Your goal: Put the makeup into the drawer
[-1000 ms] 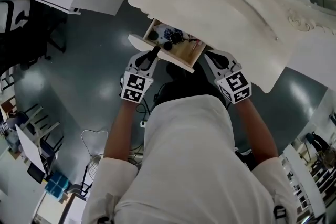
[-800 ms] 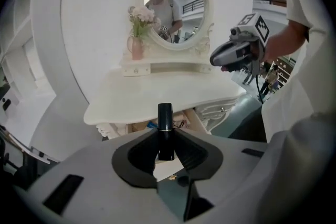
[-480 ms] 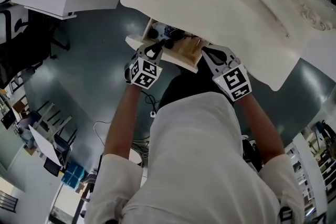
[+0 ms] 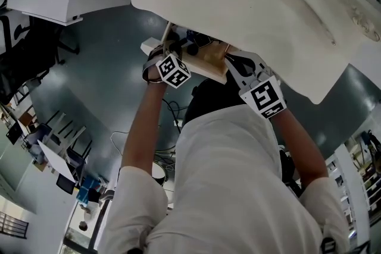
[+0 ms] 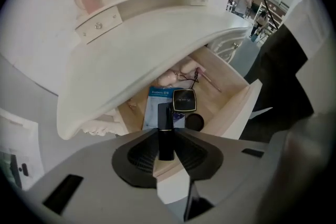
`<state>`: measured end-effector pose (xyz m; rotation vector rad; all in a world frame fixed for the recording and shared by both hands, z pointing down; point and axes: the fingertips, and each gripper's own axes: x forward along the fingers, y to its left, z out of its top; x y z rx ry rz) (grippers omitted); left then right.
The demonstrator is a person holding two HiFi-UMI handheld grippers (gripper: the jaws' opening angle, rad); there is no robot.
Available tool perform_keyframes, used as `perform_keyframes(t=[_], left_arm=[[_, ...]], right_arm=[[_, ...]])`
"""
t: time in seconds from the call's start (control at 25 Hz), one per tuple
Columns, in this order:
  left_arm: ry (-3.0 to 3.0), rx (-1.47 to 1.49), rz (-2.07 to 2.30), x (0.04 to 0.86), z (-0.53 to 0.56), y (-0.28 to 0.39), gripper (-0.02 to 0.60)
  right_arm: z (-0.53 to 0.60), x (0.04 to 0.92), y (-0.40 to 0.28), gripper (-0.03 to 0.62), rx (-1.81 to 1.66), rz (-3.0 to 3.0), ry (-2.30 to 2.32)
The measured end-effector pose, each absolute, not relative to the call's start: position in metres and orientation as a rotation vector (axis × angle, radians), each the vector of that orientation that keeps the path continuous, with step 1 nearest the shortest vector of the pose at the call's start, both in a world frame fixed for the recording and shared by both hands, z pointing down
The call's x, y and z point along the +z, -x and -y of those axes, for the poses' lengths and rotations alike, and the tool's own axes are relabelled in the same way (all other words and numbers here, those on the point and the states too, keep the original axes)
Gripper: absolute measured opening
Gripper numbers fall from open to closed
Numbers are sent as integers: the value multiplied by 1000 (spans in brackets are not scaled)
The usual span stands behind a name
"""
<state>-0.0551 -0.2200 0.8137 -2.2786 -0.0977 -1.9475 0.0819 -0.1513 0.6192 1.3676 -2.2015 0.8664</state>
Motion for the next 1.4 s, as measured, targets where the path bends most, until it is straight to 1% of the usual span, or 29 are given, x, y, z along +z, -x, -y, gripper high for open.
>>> perform_keyframes(t=[0.36,0.6,0.88,1.0,1.16,1.4], left_arm=[[2149,-2051,195,860,225,57,100],[1999,-2067,295,875,224,55,101],[1964,-2089,326,889,225,53,104],[1968,-2093,311,892,228,51,132],[1990,-2106,278,889,233,49,150],[2037,-2098,200,865,238,47,156]], right_arm=[[165,636,-89,31,891,2222,-1314],[170,640,-99,31,906,2224,-1282],[175,645,-107,31,918,2229,-1248],[176,647,-110,31,920,2229,-1241],[178,648,-113,31,919,2236,-1239],[182,644,-115,31,896,2264,-1212]])
